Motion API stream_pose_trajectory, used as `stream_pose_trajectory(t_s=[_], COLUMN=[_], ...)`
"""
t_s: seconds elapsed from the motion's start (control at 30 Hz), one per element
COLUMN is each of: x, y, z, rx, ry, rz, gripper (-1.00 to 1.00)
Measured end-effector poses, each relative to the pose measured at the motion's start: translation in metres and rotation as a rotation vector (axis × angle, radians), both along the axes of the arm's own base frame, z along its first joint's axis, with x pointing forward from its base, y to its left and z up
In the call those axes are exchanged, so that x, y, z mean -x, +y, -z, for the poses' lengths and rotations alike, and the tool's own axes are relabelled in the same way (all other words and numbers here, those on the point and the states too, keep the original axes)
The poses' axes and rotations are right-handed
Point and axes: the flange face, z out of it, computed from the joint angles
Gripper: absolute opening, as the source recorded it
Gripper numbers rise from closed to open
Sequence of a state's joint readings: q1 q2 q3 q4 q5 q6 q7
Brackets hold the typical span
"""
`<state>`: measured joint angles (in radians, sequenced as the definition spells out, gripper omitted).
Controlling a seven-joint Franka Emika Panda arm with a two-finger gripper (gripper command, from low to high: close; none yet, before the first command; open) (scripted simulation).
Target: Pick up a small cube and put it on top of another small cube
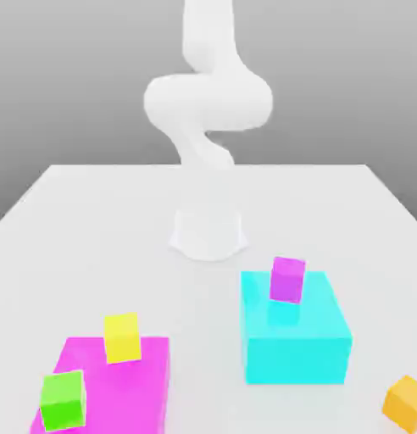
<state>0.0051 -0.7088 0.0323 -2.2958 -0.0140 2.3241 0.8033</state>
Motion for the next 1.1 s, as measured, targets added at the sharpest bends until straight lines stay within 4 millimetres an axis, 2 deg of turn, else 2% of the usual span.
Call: stream_pose_trajectory(t_s=[0.13,0.27,0.4,0.53,0.67,0.77,0.97,1.1], x=[-0.048,-0.084,-0.111,-0.126,-0.128,-0.124,-0.097,-0.086], y=[0.032,0.066,0.101,0.137,0.18,0.202,0.249,0.263], z=[0.053,0.11,0.173,0.24,0.308,0.36,0.462,0.524], rx=[0.052,0.097,0.137,0.169,0.196,0.206,0.213,0.209], ry=[0.102,0.198,0.291,0.384,0.474,0.542,0.677,0.715], rz=[-0.052,-0.112,-0.179,-0.253,-0.346,-0.4,-0.524,-0.559], gripper=[0.0,0.0,0.0,0.0,0.0,0.0,0.0,0.0])
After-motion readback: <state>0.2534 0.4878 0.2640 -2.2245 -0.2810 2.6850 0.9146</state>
